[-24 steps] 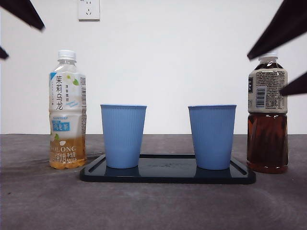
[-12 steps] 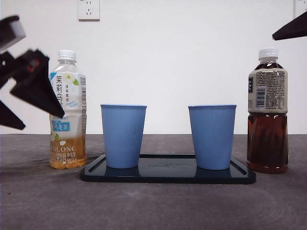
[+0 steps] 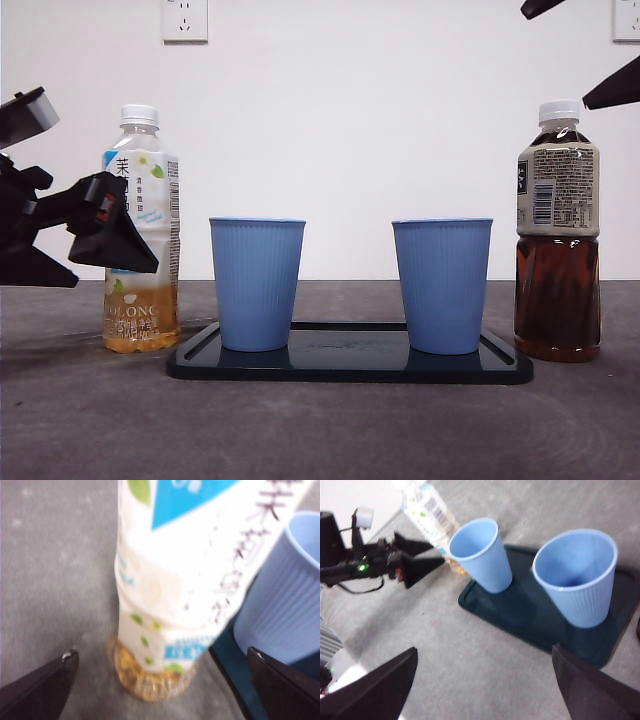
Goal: Pour the drink into the cup
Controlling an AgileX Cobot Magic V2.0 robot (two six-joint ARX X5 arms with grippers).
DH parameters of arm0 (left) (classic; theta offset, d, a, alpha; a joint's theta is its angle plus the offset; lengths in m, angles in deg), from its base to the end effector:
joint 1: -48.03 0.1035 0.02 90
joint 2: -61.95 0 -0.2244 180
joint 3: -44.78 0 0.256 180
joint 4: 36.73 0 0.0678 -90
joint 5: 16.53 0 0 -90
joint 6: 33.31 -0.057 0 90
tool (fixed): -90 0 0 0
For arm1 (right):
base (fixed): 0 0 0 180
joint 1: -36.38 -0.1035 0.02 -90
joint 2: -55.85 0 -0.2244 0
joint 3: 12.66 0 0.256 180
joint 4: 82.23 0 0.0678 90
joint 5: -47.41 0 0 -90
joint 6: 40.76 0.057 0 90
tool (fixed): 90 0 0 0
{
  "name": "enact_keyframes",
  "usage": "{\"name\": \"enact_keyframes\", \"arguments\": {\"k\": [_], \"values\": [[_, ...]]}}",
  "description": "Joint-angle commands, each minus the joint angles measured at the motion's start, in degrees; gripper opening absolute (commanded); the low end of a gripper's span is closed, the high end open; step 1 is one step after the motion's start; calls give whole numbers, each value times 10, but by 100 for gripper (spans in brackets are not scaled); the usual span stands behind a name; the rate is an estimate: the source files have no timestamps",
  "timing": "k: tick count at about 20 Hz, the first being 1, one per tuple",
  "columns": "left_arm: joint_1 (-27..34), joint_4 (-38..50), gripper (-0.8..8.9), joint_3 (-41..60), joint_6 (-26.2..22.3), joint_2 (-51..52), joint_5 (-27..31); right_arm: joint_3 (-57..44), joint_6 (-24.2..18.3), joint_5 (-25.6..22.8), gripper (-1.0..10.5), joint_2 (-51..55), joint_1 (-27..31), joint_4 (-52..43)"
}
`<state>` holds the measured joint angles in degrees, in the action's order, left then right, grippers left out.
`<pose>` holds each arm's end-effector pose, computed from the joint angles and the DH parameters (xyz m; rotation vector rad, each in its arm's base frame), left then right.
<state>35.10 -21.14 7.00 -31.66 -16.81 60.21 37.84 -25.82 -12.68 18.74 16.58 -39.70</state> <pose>0.2708 -0.0756 0.1029 -0.0291 0.4534 -0.4431 0.1715 0.0919 0.2411 0.2850 0.6307 0.7760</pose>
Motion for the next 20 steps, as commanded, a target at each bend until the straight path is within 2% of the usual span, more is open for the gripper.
{"name": "enact_keyframes", "arguments": {"k": [1, 12, 15, 17, 20], "values": [[-2, 42, 626, 0, 3, -31, 3, 10, -7, 3, 417, -2, -2, 5], [-2, 198, 625, -2, 8, -134, 3, 10, -19, 1, 417, -2, -2, 5], [-2, 222, 611, -3, 9, -140, 3, 10, -23, 0, 417, -2, -2, 5], [-2, 234, 550, -6, 9, -142, 3, 10, -24, 0, 417, -2, -2, 5], [-2, 233, 547, -17, 8, -145, 3, 10, -26, 0, 417, -2, -2, 5]]}}
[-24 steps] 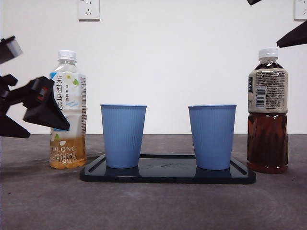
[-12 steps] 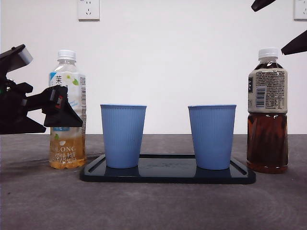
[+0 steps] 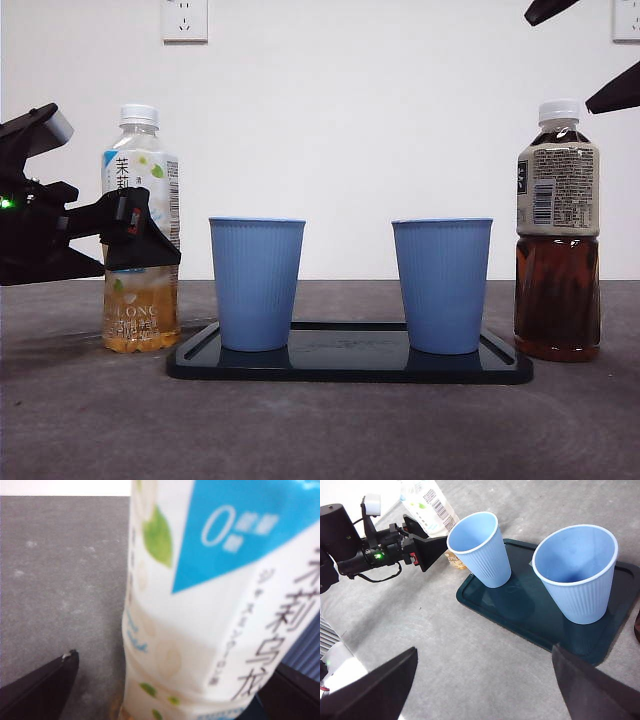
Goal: Pour the drink into the cup
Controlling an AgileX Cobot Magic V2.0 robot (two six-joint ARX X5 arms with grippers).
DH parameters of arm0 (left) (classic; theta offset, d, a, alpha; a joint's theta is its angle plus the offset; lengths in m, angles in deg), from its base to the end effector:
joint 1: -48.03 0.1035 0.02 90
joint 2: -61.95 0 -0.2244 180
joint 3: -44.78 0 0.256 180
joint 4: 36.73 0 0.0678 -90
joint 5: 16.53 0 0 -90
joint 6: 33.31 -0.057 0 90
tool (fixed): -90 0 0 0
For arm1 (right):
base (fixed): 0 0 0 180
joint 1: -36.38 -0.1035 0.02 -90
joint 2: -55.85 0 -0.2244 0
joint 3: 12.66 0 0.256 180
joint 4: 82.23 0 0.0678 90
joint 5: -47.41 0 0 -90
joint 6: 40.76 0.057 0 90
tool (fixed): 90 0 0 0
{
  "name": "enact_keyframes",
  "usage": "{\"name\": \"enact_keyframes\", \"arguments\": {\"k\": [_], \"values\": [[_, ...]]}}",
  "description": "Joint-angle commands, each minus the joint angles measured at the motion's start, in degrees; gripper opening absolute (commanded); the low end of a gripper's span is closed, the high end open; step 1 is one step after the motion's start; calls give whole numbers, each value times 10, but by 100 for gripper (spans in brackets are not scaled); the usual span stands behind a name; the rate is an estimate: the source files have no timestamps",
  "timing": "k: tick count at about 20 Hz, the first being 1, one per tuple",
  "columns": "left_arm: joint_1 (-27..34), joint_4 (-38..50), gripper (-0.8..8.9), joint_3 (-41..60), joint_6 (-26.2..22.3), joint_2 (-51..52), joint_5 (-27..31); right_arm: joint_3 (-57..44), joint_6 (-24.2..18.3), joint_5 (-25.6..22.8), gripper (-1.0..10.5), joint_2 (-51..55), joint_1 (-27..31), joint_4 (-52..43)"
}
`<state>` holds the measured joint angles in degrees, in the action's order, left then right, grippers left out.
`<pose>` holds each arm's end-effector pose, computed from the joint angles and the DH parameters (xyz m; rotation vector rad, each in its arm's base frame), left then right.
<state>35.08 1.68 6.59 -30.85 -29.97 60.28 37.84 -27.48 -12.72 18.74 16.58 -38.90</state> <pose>0.2874 -0.0794 0.0888 -0.0425 0.2794 -0.4476 0.1707 0.0916 0.2397 0.2593 0.6331 0.7812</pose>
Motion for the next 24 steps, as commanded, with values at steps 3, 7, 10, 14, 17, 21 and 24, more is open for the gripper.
{"name": "enact_keyframes", "arguments": {"k": [3, 7, 10, 14, 17, 21, 24], "values": [[-2, 3, 521, -25, 0, -22, 3, 10, -9, -1, 417, -2, -2, -3], [-2, 1, 369, -28, 0, -22, 3, 10, -11, -1, 417, -2, -2, -3], [-2, 1, 265, -28, 0, -22, 3, 10, -16, -1, 417, -2, -2, -3], [-2, -6, 265, -28, -1, -14, 3, 10, -18, -1, 417, -2, -2, -3], [-2, -59, 236, -29, -29, 30, 3, 10, -23, -1, 417, -2, -2, -3], [-2, -225, 236, -62, -108, 120, 3, 10, -31, 1, 417, -2, -2, -3], [-3, -395, 236, -124, -187, 174, 30, 10, -41, 2, 417, -2, -2, 2]]}}
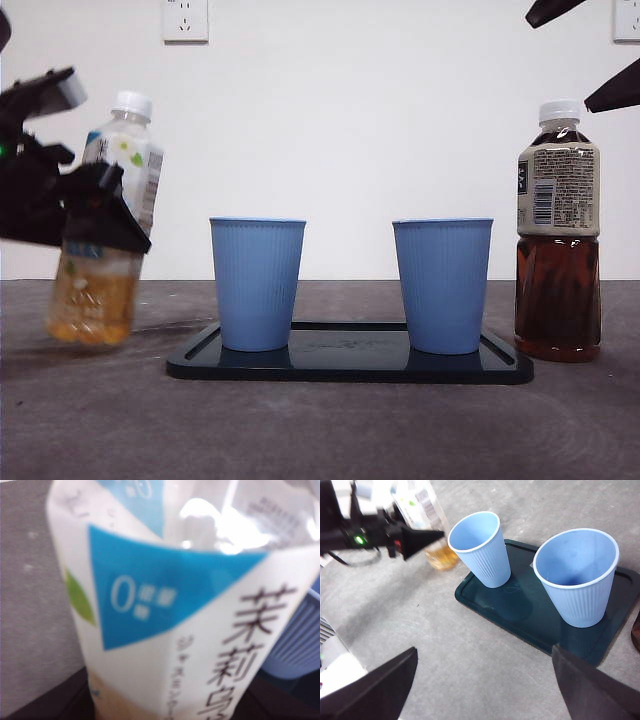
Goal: Pour the drink into the cup
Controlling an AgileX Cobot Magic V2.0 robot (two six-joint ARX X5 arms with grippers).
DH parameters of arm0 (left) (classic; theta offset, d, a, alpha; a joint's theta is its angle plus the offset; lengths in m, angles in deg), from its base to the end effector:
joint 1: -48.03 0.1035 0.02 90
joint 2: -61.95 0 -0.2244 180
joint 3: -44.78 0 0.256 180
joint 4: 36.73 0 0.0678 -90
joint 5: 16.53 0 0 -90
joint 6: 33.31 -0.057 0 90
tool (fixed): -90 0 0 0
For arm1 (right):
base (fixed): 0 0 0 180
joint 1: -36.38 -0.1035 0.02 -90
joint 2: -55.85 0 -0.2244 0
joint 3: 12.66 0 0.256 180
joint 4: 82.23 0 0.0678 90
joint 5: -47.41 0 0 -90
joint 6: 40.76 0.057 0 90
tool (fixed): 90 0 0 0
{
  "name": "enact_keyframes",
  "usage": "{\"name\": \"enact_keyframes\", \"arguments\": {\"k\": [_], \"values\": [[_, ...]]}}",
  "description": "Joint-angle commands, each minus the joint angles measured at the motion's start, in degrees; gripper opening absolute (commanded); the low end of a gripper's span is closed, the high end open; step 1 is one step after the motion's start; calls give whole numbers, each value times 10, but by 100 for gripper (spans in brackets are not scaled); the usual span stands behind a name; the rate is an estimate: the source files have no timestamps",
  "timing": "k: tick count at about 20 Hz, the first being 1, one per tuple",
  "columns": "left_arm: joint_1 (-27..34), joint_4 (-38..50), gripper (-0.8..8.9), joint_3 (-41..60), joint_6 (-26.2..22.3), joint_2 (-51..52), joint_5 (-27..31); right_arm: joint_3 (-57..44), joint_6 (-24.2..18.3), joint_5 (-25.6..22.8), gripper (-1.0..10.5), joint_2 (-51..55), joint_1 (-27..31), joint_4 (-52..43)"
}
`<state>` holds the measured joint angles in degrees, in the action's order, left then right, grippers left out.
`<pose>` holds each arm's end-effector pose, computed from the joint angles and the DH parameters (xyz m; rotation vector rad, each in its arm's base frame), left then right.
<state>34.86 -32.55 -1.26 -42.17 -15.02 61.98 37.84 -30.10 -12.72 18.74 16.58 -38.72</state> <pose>0.2890 -0.0793 0.1349 0.1563 0.4368 -0.4581 0.1705 0.0916 0.2393 0.2177 0.6177 0.7942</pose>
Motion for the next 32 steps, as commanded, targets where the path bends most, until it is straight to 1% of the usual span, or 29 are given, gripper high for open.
{"name": "enact_keyframes", "arguments": {"k": [1, 3, 5, 7, 9, 12, 15, 18, 22, 26, 29, 32], "values": [[-3, -118, 236, -75, -109, 39, 30, 10, -21, 2, 417, -2, -2, 3], [-11, -224, 236, -130, -167, 59, 61, 10, -25, 2, 417, -2, -2, 6], [-24, -311, 236, -181, -226, 67, 97, 10, -27, 2, 417, -2, -2, 6], [-40, -382, 236, -226, -266, 68, 133, 10, -34, 2, 417, -2, -2, 6], [-59, -433, 236, -260, -295, 68, 175, 10, -37, 2, 417, -2, -2, 6], [-87, -476, 235, -294, -344, 64, 253, 10, -39, 2, 417, -2, -2, 6], [-117, -500, 235, -315, -383, 53, 325, 10, -41, 2, 417, -2, -2, 6], [-147, -502, 235, -320, -434, 30, 396, 10, -44, 2, 417, -2, -3, 8], [-180, -497, 234, -323, -489, -7, 466, 10, -56, 3, 417, -2, -3, 23], [-198, -494, 211, -342, -525, -46, 517, 10, -62, 3, 417, -2, -3, 25], [-207, -493, 211, -354, -550, -65, 536, 10, -66, 3, 417, -2, -3, 28], [-212, -490, 211, -358, -585, -79, 568, 10, -68, 4, 417, -2, -3, 28]]}}
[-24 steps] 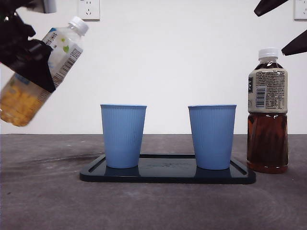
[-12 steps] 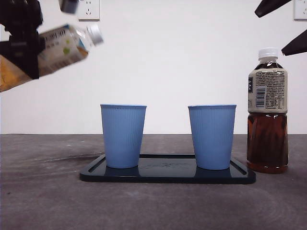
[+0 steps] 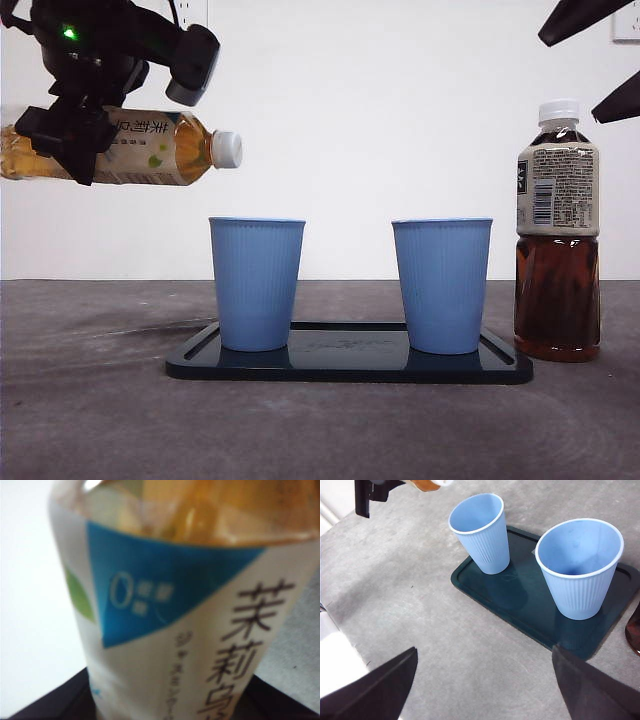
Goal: Pour the drink into the cup
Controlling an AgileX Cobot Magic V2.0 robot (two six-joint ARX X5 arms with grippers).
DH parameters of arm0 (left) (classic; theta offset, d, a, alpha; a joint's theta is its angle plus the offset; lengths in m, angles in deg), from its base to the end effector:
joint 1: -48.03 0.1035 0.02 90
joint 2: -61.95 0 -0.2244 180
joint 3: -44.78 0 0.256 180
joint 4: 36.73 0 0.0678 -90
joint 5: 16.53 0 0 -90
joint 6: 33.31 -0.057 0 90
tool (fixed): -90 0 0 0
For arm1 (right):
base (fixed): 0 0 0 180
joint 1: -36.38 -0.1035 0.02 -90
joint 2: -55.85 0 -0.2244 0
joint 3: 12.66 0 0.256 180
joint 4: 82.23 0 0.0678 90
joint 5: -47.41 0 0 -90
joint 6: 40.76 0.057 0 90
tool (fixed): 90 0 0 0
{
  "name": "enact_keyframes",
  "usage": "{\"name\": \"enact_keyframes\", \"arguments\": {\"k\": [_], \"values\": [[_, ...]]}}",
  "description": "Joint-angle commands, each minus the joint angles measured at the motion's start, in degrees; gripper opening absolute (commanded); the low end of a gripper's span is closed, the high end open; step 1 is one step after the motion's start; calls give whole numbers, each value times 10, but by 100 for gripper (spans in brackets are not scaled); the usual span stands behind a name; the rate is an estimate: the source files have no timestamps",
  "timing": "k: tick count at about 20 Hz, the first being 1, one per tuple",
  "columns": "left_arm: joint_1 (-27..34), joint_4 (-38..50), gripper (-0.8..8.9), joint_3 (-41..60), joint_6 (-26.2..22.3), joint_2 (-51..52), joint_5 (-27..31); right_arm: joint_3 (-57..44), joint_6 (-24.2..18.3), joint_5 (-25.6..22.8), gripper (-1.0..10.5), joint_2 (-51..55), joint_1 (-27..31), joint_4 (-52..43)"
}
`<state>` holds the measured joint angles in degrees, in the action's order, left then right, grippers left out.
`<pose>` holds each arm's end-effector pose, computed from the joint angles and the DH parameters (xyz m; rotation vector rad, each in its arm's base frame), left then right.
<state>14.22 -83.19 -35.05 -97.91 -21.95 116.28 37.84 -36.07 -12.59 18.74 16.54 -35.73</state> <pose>0.2884 -0.1465 0.2238 1.6215 0.7379 -0.2735 0.1674 0.0907 0.2342 0.1272 0.6282 0.8204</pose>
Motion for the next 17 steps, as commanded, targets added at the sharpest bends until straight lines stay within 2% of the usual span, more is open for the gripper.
{"name": "enact_keyframes", "arguments": {"k": [1, 17], "values": [[-7, 16, 211, -20, -30, -14, 32, 10, -9, 2, 417, -2, -3, -2], [-15, 16, 211, -20, -33, -23, 38, 10, -11, 2, 417, -2, -19, 1]]}}
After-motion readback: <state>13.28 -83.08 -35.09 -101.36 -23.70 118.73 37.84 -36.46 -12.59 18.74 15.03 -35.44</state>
